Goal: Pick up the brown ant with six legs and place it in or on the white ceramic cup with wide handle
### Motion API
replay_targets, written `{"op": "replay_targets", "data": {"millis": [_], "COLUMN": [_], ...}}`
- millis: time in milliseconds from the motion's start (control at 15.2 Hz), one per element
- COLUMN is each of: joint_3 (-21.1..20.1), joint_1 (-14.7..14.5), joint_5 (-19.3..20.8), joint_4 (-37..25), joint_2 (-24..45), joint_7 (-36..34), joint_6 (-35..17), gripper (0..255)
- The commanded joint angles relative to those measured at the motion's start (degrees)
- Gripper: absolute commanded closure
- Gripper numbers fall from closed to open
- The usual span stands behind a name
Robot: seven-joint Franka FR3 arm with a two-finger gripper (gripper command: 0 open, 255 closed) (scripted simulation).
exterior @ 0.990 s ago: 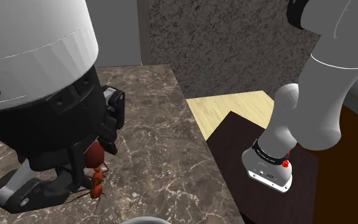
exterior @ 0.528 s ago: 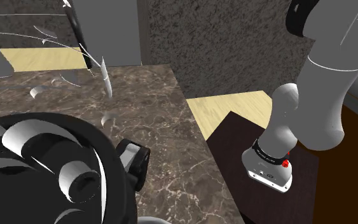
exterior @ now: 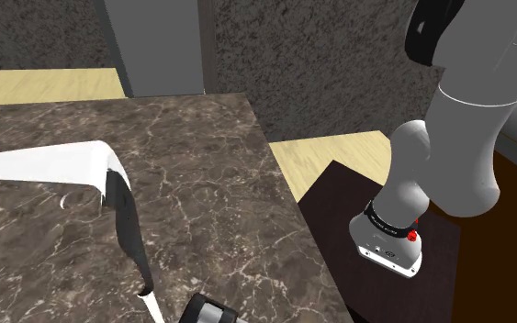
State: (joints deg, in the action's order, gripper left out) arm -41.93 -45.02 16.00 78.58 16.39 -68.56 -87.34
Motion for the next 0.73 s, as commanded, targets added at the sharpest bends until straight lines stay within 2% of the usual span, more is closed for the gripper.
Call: {"op": "replay_targets", "data": {"millis": [0,462,660], "joint_3": [-0.04,0.10,0.09], "joint_1": [0.52,1.67,1.68], "joint_5": [-0.45,-0.92,-0.92], "joint_4": [2.41,9.05,9.05], "joint_2": [-0.71,-1.59,-1.59], "joint_7": [-0.13,-0.49,-0.49], "joint_6": [-1.85,-7.75,-7.75], "gripper": [255,255,255]}}
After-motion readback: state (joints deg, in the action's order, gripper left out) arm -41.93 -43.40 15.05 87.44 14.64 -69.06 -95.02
